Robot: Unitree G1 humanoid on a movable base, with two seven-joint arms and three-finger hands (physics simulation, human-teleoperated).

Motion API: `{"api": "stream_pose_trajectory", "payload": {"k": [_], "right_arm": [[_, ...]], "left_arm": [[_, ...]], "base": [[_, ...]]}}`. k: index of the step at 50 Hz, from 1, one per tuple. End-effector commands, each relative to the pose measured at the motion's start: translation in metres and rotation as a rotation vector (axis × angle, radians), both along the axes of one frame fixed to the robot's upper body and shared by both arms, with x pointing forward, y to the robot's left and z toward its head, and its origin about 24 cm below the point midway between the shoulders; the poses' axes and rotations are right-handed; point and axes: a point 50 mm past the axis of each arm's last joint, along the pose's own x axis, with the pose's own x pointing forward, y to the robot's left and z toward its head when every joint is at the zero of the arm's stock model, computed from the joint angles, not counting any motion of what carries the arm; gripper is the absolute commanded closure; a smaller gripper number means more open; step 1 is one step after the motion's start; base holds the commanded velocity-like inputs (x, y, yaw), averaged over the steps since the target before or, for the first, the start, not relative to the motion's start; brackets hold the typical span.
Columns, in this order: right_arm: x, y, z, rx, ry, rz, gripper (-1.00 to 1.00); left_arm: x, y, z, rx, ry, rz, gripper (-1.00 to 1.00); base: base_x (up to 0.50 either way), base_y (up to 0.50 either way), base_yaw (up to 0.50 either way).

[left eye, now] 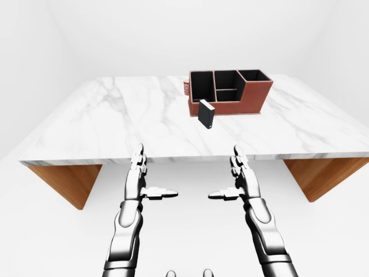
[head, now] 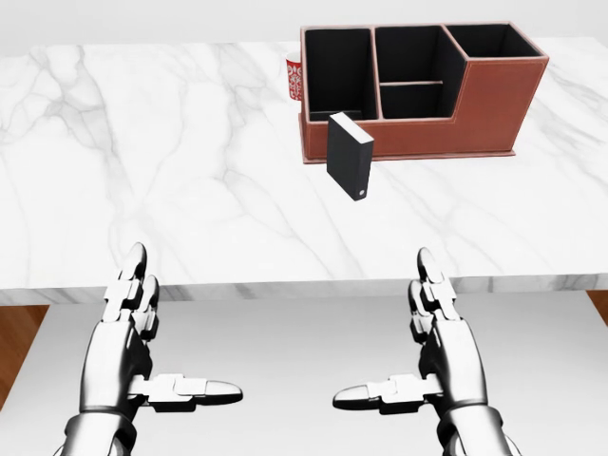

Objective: Pick up the book and place it in the right compartment of the caddy.

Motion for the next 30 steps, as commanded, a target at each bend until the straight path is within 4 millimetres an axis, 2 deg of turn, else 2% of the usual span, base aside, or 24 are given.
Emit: {"api": "stream_pose_trajectory", "payload": {"k": [1, 9, 29, 30], "right_arm": [[-0.0008, 0.0011, -0.0024, -0.003, 0.01, 0.008, -1.0], [-0.0014, 0.0014, -0.0025, -0.006, 0.009, 0.011, -1.0], [-0.0013, 0.0028, -0.0061, -0.016, 0.014, 0.017, -1.0], [-0.002, 0.0029, -0.0118, -0.016, 0.014, 0.018, -1.0]], "left_arm": [[-0.0003, -0.0003, -0.0006, 0.001, 0.002, -0.002, -1.0], [-0.0006, -0.0005, -0.001, 0.002, 0.003, -0.003, -1.0], [-0.0005, -0.0022, -0.0015, 0.003, 0.006, -0.011, -1.0], [-0.0006, -0.0022, -0.0017, 0.003, 0.006, -0.011, -1.0]], "base": [[0.0, 0.0, 0.0], [0.0, -0.24, 0.0], [0.0, -0.4, 0.0], [0.0, -0.4, 0.0]]}}
